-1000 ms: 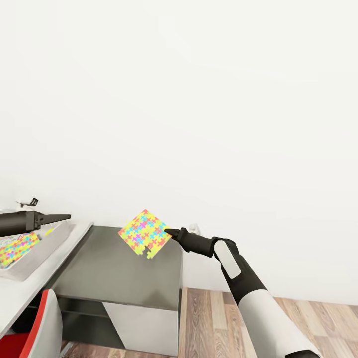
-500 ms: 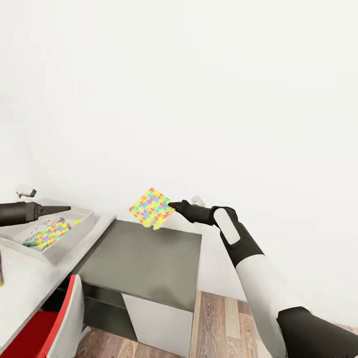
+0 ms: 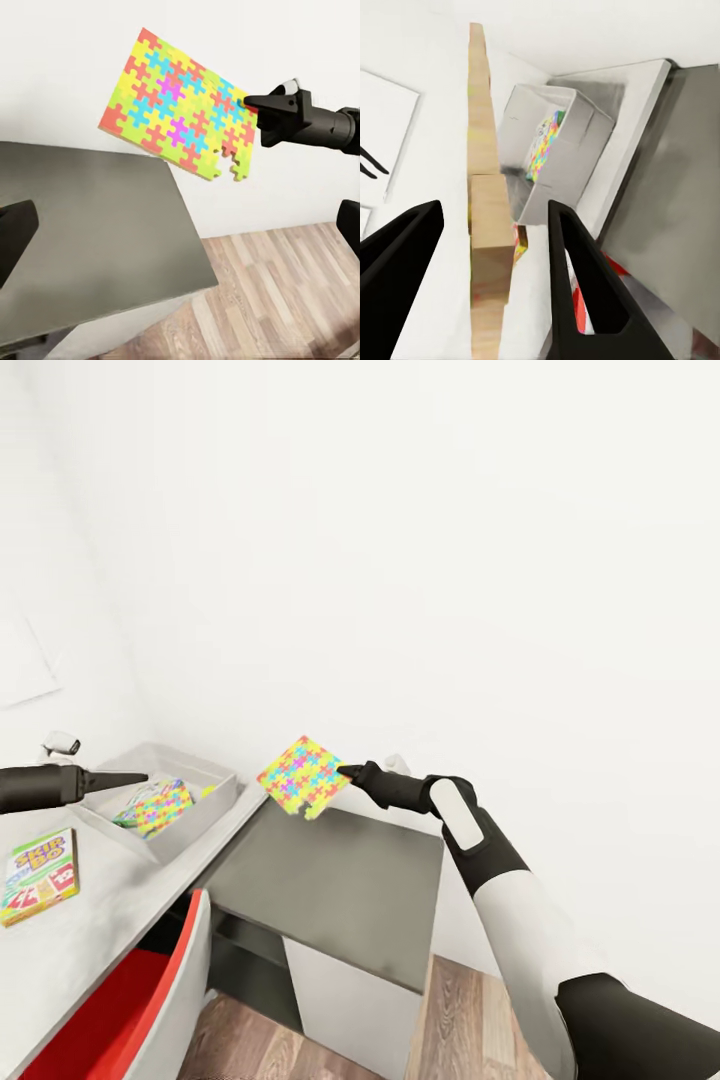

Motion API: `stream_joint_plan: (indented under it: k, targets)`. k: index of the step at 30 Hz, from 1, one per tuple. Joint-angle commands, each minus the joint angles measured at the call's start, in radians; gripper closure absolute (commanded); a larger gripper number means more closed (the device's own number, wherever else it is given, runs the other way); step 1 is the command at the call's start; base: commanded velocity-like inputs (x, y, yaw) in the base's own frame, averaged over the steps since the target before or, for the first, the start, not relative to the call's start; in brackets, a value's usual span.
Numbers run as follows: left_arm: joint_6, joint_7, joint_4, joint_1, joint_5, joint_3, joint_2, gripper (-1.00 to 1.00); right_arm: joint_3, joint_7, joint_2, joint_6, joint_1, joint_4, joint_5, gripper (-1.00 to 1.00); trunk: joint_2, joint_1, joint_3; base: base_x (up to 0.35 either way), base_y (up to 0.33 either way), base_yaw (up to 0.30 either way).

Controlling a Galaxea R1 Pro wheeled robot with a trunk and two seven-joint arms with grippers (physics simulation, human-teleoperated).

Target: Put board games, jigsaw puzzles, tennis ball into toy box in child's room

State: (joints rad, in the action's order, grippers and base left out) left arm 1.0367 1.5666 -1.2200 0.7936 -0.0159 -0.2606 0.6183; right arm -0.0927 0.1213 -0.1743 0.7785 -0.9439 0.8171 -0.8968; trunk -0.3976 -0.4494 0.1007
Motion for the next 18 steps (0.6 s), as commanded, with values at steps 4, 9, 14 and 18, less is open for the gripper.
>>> stream_joint_plan:
  k: [4, 9, 14, 18]
  targets:
    - [0.011, 0.004, 0.005, 0.002, -0.001, 0.055, 0.001, -1.0, 0.0, 0.005, 0.0, 0.002, -0.001, -0.008, 0.0, 1.0, -0.002, -0.001, 0.002, 0.0, 0.0, 0.283]
    - [0.011, 0.004, 0.004, 0.004, 0.0, 0.068, 0.001, -1.0, -0.001, 0.005, 0.0, 0.004, -0.002, -0.006, 0.0, 1.0, -0.002, -0.001, 0.002, 0.0, 0.0, 0.283]
    - [0.011, 0.004, 0.004, 0.004, 0.007, 0.07, 0.001, -1.0, -0.001, 0.005, 0.0, 0.006, -0.003, -0.003, -0.001, 1.0, -0.002, -0.001, 0.002, 0.0, 0.0, 0.283]
    - [0.011, 0.004, 0.003, 0.004, 0.013, 0.064, 0.001, -1.0, -0.001, 0.006, 0.0, 0.01, -0.003, 0.018, -0.017, 1.0, -0.002, -0.001, 0.002, 0.0, 0.0, 0.283]
